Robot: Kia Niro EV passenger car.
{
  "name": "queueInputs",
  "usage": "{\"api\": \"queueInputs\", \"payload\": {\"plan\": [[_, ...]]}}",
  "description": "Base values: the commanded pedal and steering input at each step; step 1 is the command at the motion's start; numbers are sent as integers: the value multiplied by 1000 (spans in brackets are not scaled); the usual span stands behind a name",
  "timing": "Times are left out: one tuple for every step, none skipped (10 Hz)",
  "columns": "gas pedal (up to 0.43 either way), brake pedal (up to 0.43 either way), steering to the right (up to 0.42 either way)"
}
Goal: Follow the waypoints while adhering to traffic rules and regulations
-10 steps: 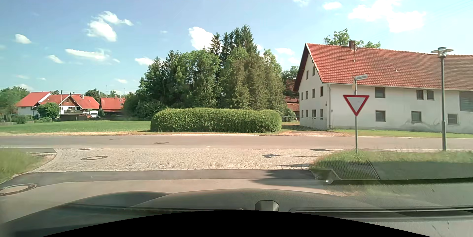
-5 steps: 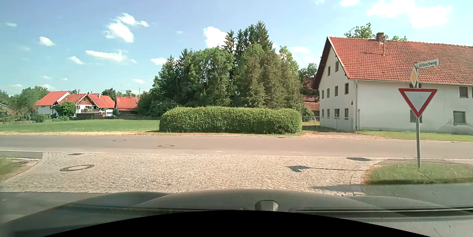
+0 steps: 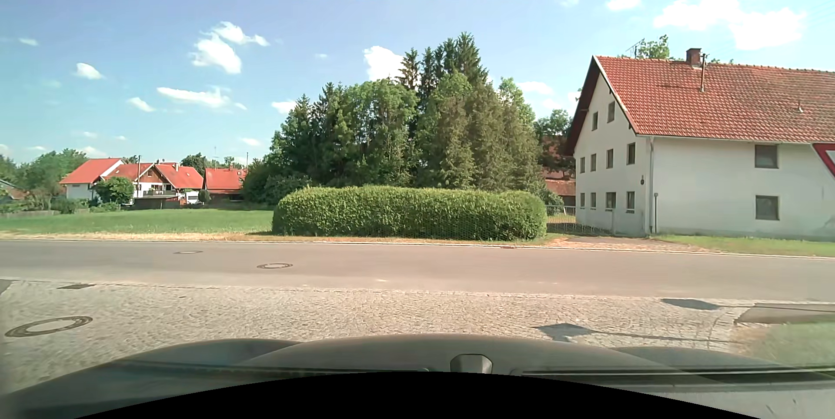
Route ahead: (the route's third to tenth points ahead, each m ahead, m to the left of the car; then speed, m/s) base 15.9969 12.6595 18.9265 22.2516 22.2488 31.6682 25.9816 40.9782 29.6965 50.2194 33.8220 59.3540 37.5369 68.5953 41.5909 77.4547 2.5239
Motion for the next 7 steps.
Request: {"api": "queueInputs", "payload": {"plan": [[0, 287, -8], [0, 280, -8], [0, 287, -8], [0, 287, -8], [0, 280, -7], [0, 287, -7], [0, 274, -7]]}}
